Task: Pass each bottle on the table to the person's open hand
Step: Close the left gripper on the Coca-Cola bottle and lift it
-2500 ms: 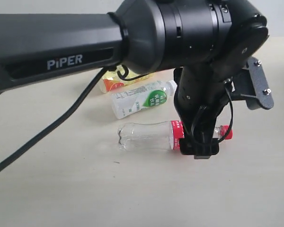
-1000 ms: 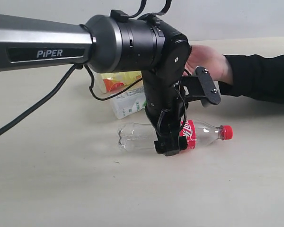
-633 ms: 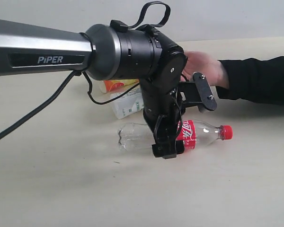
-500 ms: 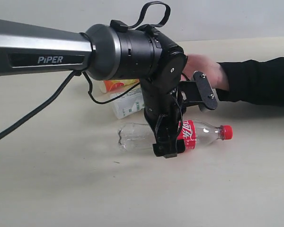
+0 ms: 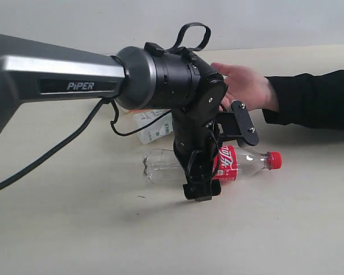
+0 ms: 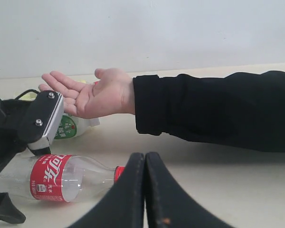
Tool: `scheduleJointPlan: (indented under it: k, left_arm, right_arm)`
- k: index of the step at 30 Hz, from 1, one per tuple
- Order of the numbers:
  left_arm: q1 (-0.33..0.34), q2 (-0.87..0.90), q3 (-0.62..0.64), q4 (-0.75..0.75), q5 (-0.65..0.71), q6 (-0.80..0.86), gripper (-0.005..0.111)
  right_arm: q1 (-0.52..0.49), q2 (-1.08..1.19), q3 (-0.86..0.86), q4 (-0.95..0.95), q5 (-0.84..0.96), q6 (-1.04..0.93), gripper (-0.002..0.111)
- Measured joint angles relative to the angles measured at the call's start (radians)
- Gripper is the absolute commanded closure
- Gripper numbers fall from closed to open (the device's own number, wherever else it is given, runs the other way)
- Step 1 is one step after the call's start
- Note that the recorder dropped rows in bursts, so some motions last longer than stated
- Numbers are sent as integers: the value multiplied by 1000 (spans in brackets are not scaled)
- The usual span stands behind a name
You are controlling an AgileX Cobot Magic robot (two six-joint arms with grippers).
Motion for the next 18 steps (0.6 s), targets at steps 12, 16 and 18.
scheduleJointPlan:
  k: [12, 16, 18]
  left_arm:
    - [0, 16, 0, 13, 0, -10, 70]
    - [0, 16, 0, 18, 6, -18, 107]
    - [0, 16, 0, 20, 18, -20, 107]
  right_arm:
    - [0, 0, 0, 0, 0, 0, 108]
    - [0, 0, 0, 0, 0, 0, 108]
    - [0, 0, 0, 0, 0, 0, 108]
